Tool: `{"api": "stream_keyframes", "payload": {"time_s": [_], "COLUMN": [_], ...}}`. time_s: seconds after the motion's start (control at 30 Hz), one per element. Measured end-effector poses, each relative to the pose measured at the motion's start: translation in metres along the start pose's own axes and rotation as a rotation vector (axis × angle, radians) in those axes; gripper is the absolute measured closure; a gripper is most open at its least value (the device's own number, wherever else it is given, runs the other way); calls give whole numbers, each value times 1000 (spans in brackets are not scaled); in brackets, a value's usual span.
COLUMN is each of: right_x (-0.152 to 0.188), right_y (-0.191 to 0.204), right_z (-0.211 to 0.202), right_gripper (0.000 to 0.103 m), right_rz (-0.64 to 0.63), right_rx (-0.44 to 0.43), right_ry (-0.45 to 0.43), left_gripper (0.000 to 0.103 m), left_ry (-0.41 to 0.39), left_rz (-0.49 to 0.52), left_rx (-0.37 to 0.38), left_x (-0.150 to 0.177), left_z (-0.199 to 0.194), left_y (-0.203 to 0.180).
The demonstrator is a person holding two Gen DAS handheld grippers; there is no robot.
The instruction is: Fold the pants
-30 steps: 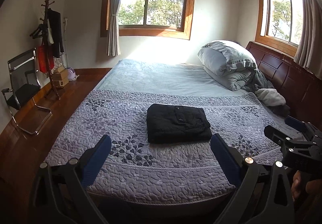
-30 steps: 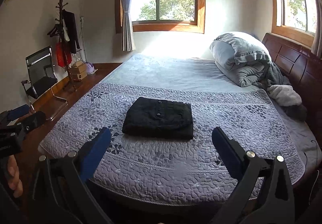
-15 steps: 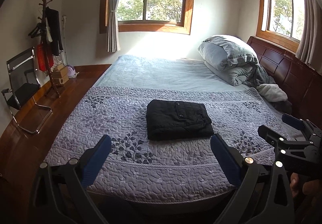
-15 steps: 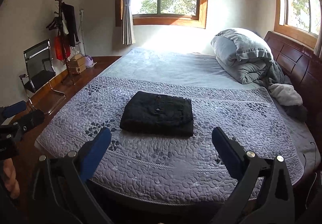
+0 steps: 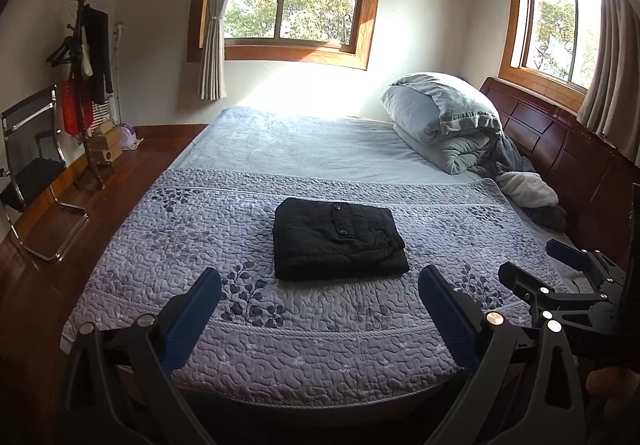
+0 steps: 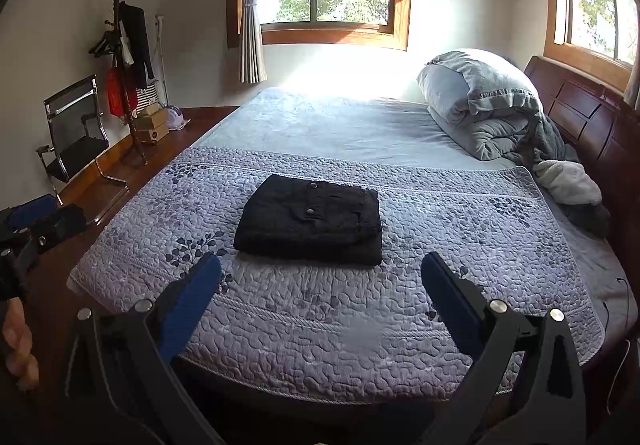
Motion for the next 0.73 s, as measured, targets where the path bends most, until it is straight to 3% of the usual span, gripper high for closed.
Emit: {"api": "stream_keyframes", "payload": {"time_s": [0.33, 0.73], "right_x": [1, 2], "right_y": [-7, -7], "right_z": [2, -2], "right_gripper": [3, 3], "right_rz": [12, 4], "right_rx": [7, 26], "right_ry": [4, -5], "left_gripper": [4, 4], "left_ry": [6, -8], "left_rz": [32, 56], "left_rx": [12, -35], "left_x": [2, -4], "left_z": [2, -2], "left_y": [-6, -6]}}
Point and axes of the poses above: each gripper's, at about its wrist camera, not at the fingertips, and z roughly the way its jaws point, y to its left, x to its underside, the point moved 3 cm from there along z, roughly the way its jaws point, and after that the axes turned 10 degrees about -y, right-handed, at the moved point
